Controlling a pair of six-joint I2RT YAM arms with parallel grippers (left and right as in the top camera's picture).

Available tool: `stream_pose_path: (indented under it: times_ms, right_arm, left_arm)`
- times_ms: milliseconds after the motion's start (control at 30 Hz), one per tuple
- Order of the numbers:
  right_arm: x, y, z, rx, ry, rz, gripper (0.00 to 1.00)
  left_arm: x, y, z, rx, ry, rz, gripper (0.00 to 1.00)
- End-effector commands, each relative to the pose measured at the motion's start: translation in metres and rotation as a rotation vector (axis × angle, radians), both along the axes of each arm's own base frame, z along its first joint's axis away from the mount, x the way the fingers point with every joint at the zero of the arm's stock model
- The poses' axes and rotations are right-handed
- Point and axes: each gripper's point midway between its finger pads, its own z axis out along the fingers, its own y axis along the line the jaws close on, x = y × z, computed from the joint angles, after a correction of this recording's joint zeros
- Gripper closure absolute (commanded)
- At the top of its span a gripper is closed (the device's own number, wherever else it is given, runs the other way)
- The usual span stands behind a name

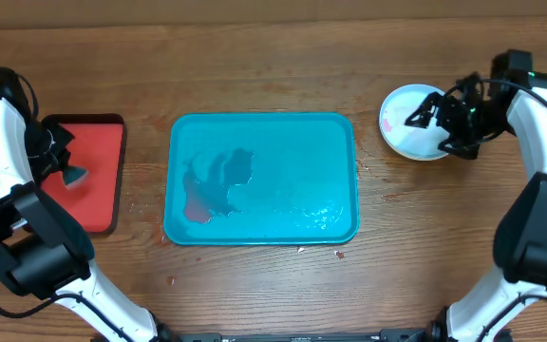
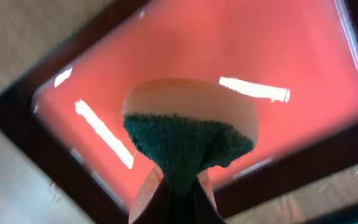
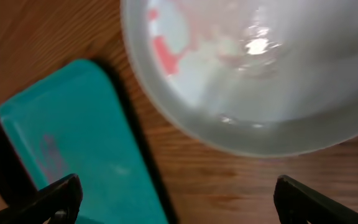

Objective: Clean dirty plates on tray and stack at the side
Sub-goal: 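Release the sponge into the red tray with the left gripper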

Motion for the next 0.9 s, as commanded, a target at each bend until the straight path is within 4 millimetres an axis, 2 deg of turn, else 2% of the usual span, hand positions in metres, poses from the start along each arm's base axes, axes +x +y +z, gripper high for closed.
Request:
stream_pose_path:
  times_ms: [0, 200, 267, 300, 333, 367, 567, 700, 800, 867]
  right_arm:
    - [-0.006, 0.038, 0.053, 0.022, -0.144, 0.107, 0.00]
    - [-0.023, 0.096, 0.097, 0.015, -0.274, 0.259, 0.00]
    - [-0.027, 0.113, 0.110, 0.018, -0.321, 0.297, 0.00]
    - [-0.030, 0.122, 0.117, 0.021, -0.348, 0.320, 0.00]
    - [-0.033, 0.130, 0.124, 0.024, -0.372, 0.342, 0.00]
    - [-0.038, 0.138, 0.131, 0.027, -0.394, 0.365, 0.00]
    - [-0.064, 0.163, 0.159, 0.042, -0.465, 0.441, 0.00]
    - [-0.080, 0.166, 0.185, 0.042, -0.548, 0.459, 0.00]
    - [-0.090, 0.157, 0.205, 0.000, -0.615, 0.438, 0.00]
    - [-0.096, 0.150, 0.215, -0.034, -0.649, 0.421, 0.00]
  left_arm:
    - [0.004, 0.000, -0.026, -0.025, 0.033, -0.038, 0.95]
    - [0.019, -0.018, -0.046, -0.143, -0.012, -0.139, 0.95]
    - [0.023, -0.022, -0.048, -0.168, -0.031, -0.174, 0.88]
    - [0.024, -0.023, -0.048, -0.170, -0.033, -0.175, 0.72]
    - [0.024, -0.023, -0.048, -0.170, -0.034, -0.175, 0.48]
    - [0.024, -0.023, -0.048, -0.170, -0.033, -0.175, 0.33]
    - [0.020, -0.018, -0.040, -0.176, -0.038, -0.155, 0.35]
    - [0.022, -0.013, -0.009, -0.198, -0.100, -0.136, 0.32]
    - [0.027, -0.016, 0.031, -0.239, -0.205, -0.169, 0.32]
    - [0.031, -0.023, 0.061, -0.265, -0.297, -0.233, 0.28]
